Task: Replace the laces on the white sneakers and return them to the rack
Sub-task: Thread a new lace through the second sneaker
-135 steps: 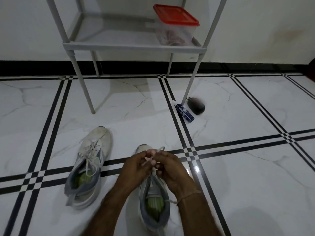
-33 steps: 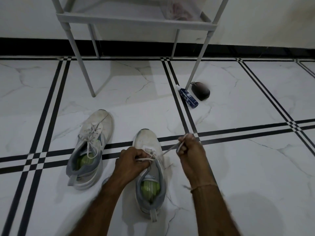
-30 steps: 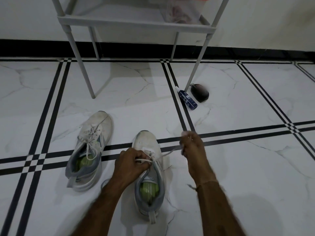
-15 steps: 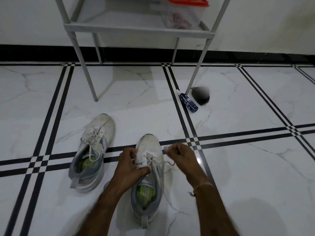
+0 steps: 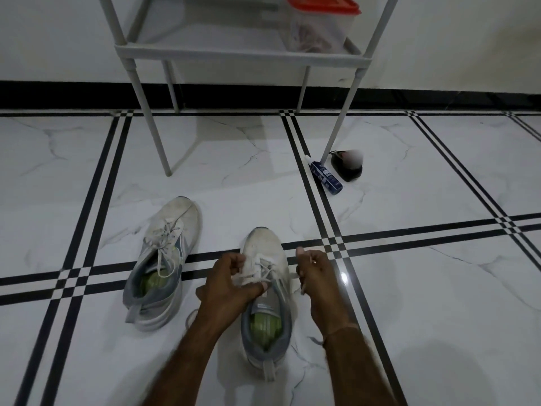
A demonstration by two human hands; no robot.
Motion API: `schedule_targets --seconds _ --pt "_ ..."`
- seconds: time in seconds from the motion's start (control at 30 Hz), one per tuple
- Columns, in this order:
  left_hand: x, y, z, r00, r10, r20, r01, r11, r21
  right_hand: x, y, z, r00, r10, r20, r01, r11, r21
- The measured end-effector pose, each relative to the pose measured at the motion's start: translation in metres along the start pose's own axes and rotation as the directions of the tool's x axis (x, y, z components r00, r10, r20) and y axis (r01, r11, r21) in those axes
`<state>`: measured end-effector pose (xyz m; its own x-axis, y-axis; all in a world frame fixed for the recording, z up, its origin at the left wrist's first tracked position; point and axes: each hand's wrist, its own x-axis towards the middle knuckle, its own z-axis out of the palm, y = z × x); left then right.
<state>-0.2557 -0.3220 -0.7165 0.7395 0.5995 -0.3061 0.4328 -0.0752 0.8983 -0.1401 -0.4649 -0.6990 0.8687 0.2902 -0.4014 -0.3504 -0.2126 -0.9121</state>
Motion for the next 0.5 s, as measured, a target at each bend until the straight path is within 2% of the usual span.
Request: schedule_targets --seconds 0.07,0.13,0.23,0.27,0.3,0.33,0.37,0.4,0.43,0.47,0.5 --pt "-0.001 -0.003 0.001 1.0 -0.011 -0.005 0.012 1.0 0.015 0.003 0.007 -0.001 0.994 -0.055 0.092 0.07 0.984 -0.162" --pt "0.0 -0.007 0.002 0.999 -0.034 0.009 0.033 0.999 0.03 0.007 0.011 -0.005 0.975 -0.047 0.217 0.133 0.908 -0.398" --pt "0.0 -0.011 0.003 0.998 -0.06 0.017 0.059 0.998 0.035 0.007 0.022 -0.002 0.973 -0.057 0.225 0.168 0.842 -0.512" --pt "-0.001 -0.011 0.003 0.998 -0.066 0.019 0.065 0.997 0.035 0.006 0.025 0.0 0.977 -0.063 0.202 0.154 0.865 -0.477" --pt "-0.002 -0.013 0.003 0.997 -0.07 0.018 0.069 0.997 0.036 0.005 0.024 0.001 0.984 -0.053 0.171 0.112 0.926 -0.36" --pt "-0.002 -0.014 0.002 0.997 -0.075 0.017 0.075 0.996 0.038 0.006 0.017 0.001 0.991 -0.031 0.13 0.051 0.986 -0.158" --pt "-0.002 -0.017 0.002 0.997 -0.081 0.013 0.081 0.996 0.039 0.008 0.008 -0.002 0.996 0.002 0.093 -0.011 0.995 0.101" --pt "-0.002 -0.018 0.001 0.996 -0.086 0.009 0.085 0.996 0.04 0.01 -0.004 -0.006 0.997 0.027 0.073 -0.051 0.934 0.353" --pt "-0.002 -0.02 0.001 0.996 -0.091 0.007 0.091 0.995 0.034 0.013 -0.014 -0.011 0.999 0.029 0.043 -0.047 0.867 0.496" --pt "-0.002 -0.02 0.001 0.996 -0.091 0.004 0.091 0.995 0.034 0.014 -0.022 -0.016 1.0 0.005 0.005 -0.007 0.858 0.513" --pt "-0.001 -0.022 0.001 0.997 -0.082 -0.001 0.082 0.996 0.041 0.016 -0.024 -0.019 0.998 -0.043 -0.035 0.053 0.918 0.392"
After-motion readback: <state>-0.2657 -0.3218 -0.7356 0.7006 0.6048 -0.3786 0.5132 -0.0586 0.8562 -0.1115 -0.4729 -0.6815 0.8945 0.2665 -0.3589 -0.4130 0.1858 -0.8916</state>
